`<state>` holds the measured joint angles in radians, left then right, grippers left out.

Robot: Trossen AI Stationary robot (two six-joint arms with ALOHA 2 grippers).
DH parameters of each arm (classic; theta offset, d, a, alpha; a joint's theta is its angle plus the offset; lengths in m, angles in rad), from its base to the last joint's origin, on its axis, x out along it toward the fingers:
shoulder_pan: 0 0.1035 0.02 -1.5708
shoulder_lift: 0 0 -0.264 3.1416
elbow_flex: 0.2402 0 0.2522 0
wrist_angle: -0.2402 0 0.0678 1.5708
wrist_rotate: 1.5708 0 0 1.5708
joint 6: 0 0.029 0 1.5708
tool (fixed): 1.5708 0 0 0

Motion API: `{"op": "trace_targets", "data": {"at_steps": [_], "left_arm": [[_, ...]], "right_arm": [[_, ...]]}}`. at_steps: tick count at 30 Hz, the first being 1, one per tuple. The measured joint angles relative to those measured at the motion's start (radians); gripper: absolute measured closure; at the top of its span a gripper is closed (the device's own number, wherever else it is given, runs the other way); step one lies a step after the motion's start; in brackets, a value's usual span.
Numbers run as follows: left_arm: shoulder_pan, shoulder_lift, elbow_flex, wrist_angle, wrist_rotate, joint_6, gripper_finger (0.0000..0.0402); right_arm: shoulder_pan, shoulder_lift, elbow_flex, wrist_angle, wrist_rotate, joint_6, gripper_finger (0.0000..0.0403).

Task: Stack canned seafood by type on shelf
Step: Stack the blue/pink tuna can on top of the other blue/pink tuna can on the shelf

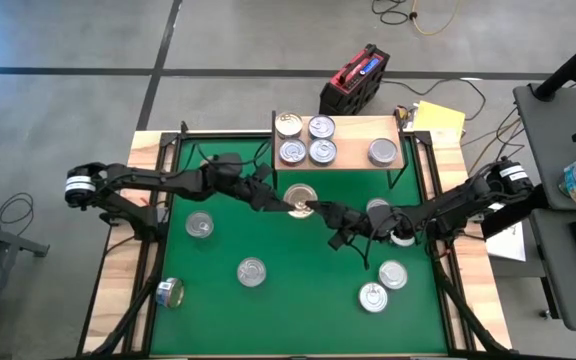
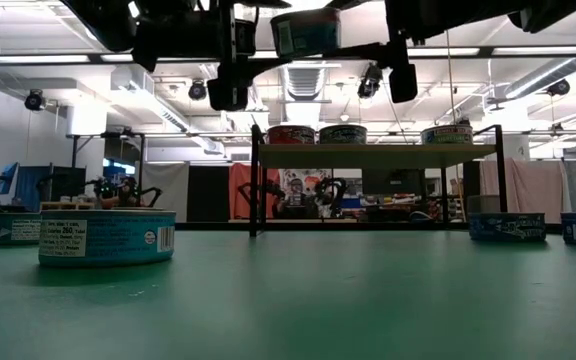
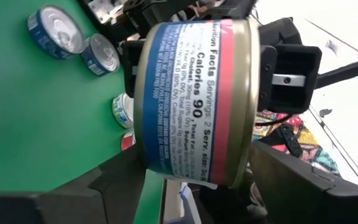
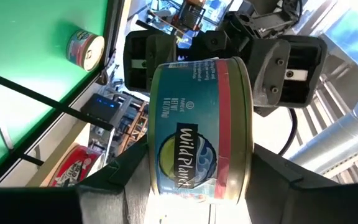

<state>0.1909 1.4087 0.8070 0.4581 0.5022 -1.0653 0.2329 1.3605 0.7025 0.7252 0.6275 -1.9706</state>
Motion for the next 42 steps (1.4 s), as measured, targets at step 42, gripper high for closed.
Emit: {"op": "trace_targets", "data": {"at_steps": [42], "left_arm": [[-0.149, -0.393, 0.0, -0.466, -0.682, 0.998, 0.0169]], "right_arm": [[-0.384, -0.09, 0.083, 0.041, -0.266, 0.539, 0.0209]]}}
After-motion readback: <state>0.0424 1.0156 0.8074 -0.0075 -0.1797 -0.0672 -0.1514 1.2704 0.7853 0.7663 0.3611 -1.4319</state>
